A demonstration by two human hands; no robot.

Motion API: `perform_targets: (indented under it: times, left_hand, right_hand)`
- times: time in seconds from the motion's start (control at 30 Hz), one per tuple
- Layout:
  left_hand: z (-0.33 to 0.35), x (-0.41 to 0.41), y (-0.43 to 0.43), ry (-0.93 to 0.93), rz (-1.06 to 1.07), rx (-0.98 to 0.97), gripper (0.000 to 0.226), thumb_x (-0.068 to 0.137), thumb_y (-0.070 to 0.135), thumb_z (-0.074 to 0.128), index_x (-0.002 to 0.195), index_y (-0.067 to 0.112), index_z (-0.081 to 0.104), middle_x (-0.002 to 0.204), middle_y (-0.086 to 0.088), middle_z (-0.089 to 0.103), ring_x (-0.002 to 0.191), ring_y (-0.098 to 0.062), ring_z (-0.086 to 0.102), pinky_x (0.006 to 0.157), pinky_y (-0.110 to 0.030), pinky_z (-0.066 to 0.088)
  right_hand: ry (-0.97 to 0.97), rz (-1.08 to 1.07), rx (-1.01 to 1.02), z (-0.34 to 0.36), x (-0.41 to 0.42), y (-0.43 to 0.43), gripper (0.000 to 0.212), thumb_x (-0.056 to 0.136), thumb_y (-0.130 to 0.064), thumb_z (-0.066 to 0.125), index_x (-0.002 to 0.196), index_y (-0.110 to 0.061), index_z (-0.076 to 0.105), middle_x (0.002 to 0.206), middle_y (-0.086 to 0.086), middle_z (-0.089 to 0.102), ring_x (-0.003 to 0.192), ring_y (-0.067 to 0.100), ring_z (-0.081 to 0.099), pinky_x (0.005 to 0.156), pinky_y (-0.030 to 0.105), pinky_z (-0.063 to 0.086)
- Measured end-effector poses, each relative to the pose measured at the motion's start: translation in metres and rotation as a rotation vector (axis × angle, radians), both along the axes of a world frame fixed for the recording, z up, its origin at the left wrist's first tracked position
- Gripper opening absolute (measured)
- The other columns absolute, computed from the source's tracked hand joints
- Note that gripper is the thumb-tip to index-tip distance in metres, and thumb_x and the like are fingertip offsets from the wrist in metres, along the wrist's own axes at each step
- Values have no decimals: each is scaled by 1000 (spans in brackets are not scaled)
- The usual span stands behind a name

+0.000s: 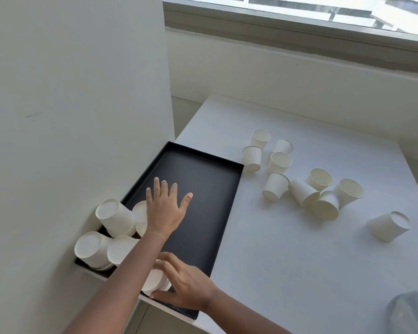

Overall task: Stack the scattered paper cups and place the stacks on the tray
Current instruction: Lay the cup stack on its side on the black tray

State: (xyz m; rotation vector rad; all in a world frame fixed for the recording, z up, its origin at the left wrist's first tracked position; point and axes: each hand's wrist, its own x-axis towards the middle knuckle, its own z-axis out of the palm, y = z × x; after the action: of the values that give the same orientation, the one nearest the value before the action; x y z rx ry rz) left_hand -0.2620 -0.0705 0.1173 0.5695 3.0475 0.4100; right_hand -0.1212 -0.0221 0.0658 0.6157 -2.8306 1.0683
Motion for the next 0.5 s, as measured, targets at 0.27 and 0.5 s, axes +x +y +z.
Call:
perform_targets:
  times: [0.27, 0.5]
  left_hand:
    - [-5, 15, 35, -54, -156, 66, 58, 96, 47, 28, 142, 13, 27, 153, -11, 23, 145, -24, 2, 117, -41, 5]
    - [-16, 45, 77, -111, -314, 60, 59, 98, 43, 25, 147, 14, 9, 157, -8, 9, 145, -21, -3, 117, -36, 1]
  right_hand:
    - [70, -152, 39, 3, 11, 50, 43, 92, -40, 47, 127, -18, 39, 135, 12, 48, 112, 24, 56, 79, 33, 55]
    - [98, -581, 100, -3, 25, 128, 27, 93, -21, 51, 117, -10, 57, 127, 10, 55, 109, 21, 60, 79, 29, 56]
